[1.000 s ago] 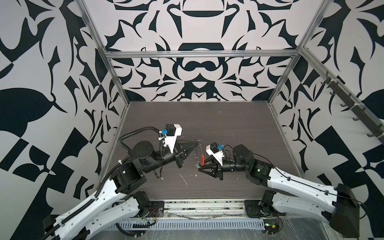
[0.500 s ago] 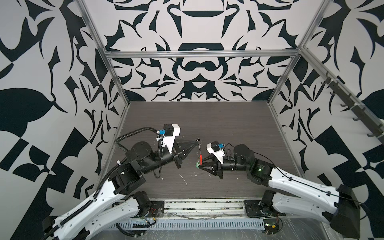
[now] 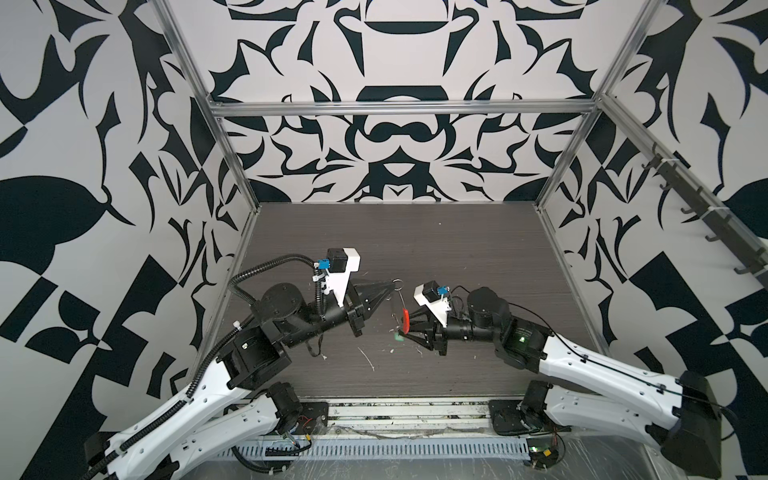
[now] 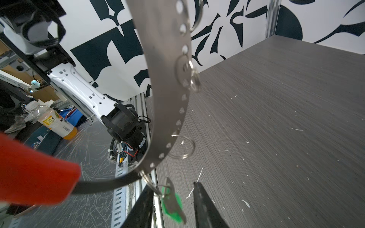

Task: Remove the keys from the keyring

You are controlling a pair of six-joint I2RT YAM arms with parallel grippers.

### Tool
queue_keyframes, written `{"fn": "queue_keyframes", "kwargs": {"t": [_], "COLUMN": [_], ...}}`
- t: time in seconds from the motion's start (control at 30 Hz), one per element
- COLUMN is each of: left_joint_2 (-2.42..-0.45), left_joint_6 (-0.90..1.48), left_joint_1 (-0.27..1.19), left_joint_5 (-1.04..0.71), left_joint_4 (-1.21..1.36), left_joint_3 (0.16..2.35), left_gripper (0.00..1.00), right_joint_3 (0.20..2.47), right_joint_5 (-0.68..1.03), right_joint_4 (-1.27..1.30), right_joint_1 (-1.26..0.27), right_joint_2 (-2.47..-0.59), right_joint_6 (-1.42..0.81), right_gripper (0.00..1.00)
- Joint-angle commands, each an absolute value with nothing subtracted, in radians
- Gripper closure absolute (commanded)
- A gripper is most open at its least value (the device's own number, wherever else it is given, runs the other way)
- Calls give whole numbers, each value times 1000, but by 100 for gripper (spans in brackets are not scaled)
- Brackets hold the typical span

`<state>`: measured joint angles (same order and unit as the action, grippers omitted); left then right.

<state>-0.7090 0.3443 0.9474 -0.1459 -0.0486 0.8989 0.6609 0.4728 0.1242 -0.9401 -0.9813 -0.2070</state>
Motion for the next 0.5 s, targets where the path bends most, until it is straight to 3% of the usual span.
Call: {"fn": "queue_keyframes", "kwargs": {"t": [0.0,0.23,0.47], "left_joint_2": [-706,-704,-697], "left_joint_6": [353,353,352], "left_joint_1": [947,948,948], "left_joint_5": [-140,-136,-125], "left_joint_4": [-8,-8,-12], "left_joint_3": [901,900,899], "left_gripper": [100,100,100], "right_joint_3": [707,713,707], "right_joint_5": [505,505,481], "right_joint_4": [186,183,165], "right_joint_1": [-949,-950,-950], "right_joint_2": [-977,-976,-954], "right_joint_6": [-205,-201,-194], "right_gripper": [67,77,94]}}
